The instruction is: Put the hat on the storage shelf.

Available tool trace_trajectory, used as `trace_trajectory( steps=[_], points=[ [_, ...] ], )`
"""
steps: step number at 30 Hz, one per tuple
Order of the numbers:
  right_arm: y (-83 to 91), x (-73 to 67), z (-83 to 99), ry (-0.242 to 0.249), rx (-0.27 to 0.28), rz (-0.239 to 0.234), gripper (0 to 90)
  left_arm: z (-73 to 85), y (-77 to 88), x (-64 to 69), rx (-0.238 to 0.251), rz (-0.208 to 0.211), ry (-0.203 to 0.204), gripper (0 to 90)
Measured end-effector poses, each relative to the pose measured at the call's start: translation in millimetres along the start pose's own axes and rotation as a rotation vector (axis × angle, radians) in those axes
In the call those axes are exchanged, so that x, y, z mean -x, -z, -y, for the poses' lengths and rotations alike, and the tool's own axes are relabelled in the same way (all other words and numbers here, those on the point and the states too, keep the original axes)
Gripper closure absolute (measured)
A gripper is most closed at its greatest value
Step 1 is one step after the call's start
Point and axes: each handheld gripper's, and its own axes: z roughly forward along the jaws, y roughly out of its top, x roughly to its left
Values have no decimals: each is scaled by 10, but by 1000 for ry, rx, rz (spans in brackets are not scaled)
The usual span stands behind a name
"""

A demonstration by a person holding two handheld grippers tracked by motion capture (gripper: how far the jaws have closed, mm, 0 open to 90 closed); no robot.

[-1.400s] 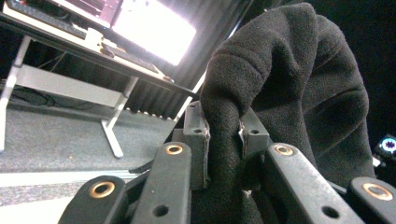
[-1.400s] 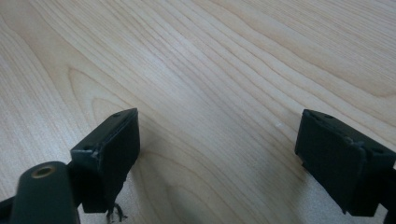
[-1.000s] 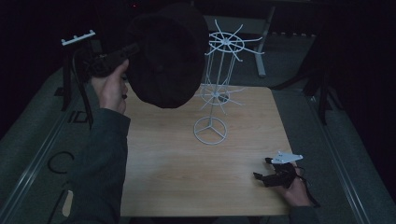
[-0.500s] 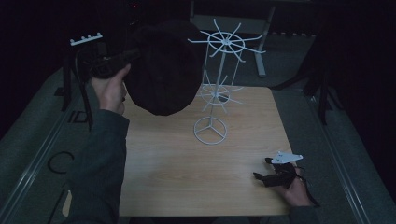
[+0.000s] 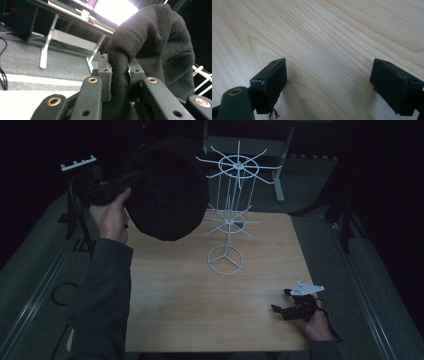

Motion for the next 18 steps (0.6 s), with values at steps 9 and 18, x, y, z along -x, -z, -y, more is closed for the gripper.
trace_trajectory(
  steps=[9, 18],
  points=[
    [0, -1, 0, -1, 0, 0, 138, -101, 216, -101, 71, 16, 44, 785],
    [0, 0, 0, 0, 0, 0, 139, -151, 314, -117, 106, 61, 66, 785]
  ],
)
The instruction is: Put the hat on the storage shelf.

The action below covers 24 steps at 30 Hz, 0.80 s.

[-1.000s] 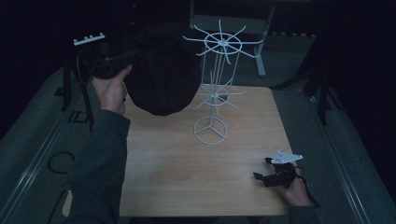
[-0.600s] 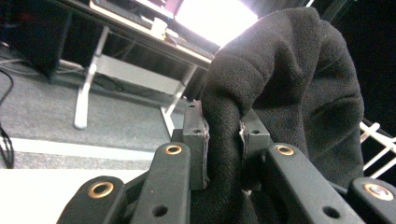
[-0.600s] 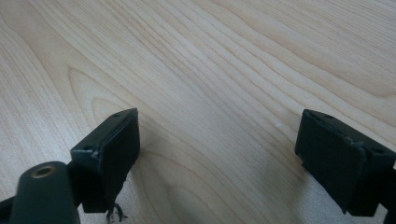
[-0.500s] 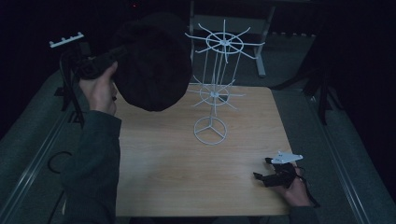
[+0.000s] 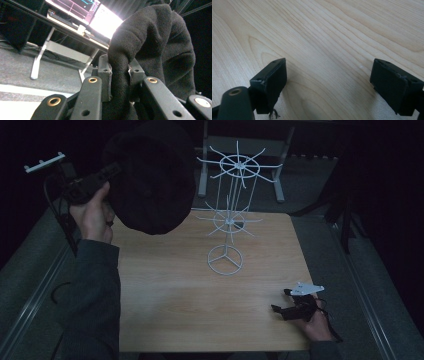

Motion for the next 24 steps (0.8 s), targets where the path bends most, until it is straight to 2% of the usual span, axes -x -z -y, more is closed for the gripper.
trace_trajectory(
  steps=[10, 20, 24],
  points=[
    [1, -2, 0, -2, -1, -1, 139, -46, 73, 49, 29, 38, -8, 785],
    [1, -1, 0, -1, -1, -1, 138, -93, 92, 191, 45, 143, 14, 785],
    [1, -1, 0, -1, -2, -1, 139, -106, 68, 274, 32, 170, 5, 784]
  ],
)
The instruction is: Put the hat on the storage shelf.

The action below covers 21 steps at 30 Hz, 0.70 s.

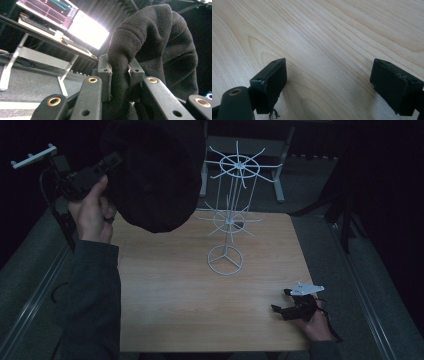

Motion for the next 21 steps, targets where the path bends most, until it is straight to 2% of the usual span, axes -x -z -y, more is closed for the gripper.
trace_trajectory(
  steps=[12, 21],
  points=[
    [0, 1, 0, 1, 1, 0, 139, 51, -299, 181, -28, 39, 11, 784],
    [1, 0, 0, -1, 0, -1, 139, 98, -613, 268, -35, 51, 59, 784]
  ],
)
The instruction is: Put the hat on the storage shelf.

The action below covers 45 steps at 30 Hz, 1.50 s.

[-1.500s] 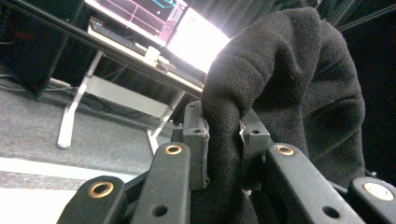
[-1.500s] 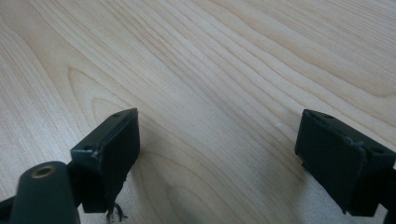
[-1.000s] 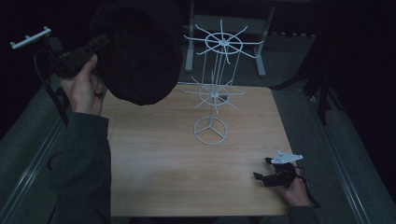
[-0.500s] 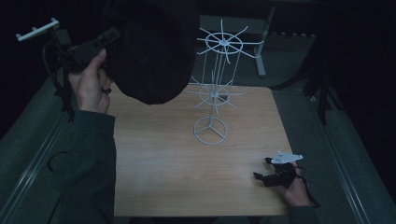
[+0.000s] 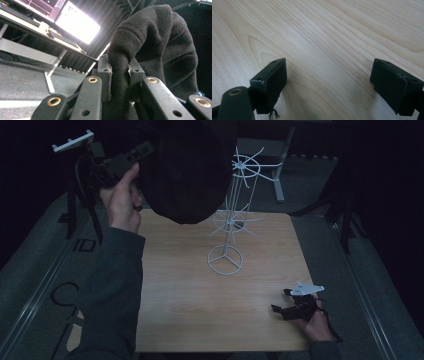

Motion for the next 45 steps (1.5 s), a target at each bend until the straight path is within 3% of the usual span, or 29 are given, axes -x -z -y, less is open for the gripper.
trace_trajectory(
  steps=[7, 12, 16, 19, 22, 26, 33, 38, 45],
  points=[
    [-1, 1, 0, 1, 1, 1, 139, 69, -181, -64, 9, -7, 85, 784],
    [-2, 1, 0, 1, 2, 0, 139, 205, -330, -212, -2, -74, 148, 781],
    [-1, 1, 0, 1, 2, 1, 139, 368, -396, -375, -53, -166, 174, 771],
    [-1, 1, 0, 2, 2, 1, 139, 478, -402, -519, -76, -182, 210, 773],
    [-2, 2, 0, 3, 2, 1, 139, 532, -416, -582, -140, -231, 167, 756],
    [-2, 1, 0, 2, 2, 1, 139, 568, -426, -628, -205, -251, 140, 693],
    [-1, 0, 0, 1, 2, 2, 139, 568, -435, -655, -249, -265, 92, 603],
    [-1, -1, 1, 1, 3, 3, 139, 594, -461, -686, -293, -274, 62, 488],
    [-1, -1, 1, 1, 3, 2, 139, 593, -449, -643, -304, -304, -12, 397]
  ],
)
